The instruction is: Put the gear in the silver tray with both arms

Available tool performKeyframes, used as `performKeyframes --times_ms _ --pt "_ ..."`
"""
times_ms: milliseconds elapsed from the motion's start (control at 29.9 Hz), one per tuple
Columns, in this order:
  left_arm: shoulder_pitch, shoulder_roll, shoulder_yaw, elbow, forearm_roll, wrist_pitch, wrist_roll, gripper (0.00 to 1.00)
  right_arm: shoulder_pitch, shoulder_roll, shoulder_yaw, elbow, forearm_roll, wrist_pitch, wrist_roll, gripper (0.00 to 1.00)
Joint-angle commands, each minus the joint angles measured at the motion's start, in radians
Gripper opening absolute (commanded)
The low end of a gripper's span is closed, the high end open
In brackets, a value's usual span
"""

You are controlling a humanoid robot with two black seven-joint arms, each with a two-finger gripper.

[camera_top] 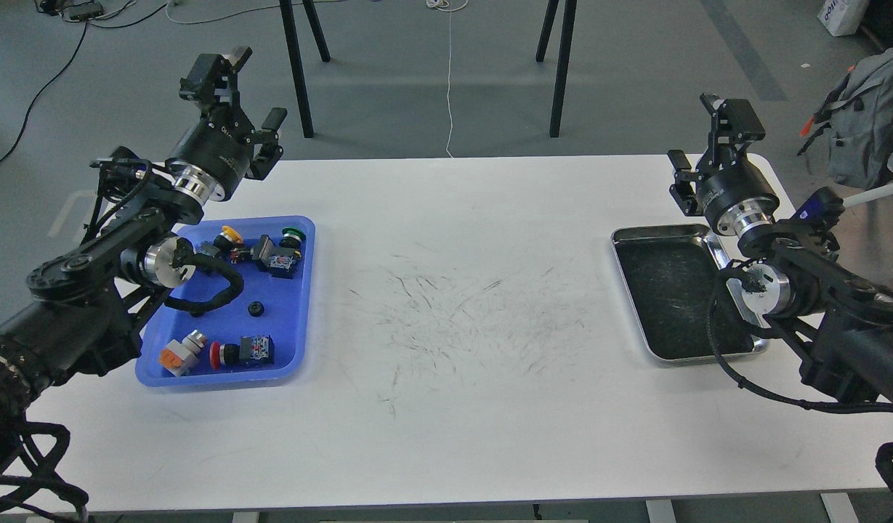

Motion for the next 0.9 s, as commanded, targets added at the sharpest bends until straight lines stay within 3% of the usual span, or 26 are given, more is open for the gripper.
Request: performKeyframes --times_ms 0,869 --pt "0.0 0.0 0.008 0.0 -0.001 0.004 0.0 1.0 0.003 0.0 0.003 -0.001 0.0 0.0 0.0 0.99" --pt "0.003 0.006 0.003 -0.003 -0.027 -0.007 0.0 1.0 0.0 0.001 0.0 0.015 0.0 0.008 0.0 0.99"
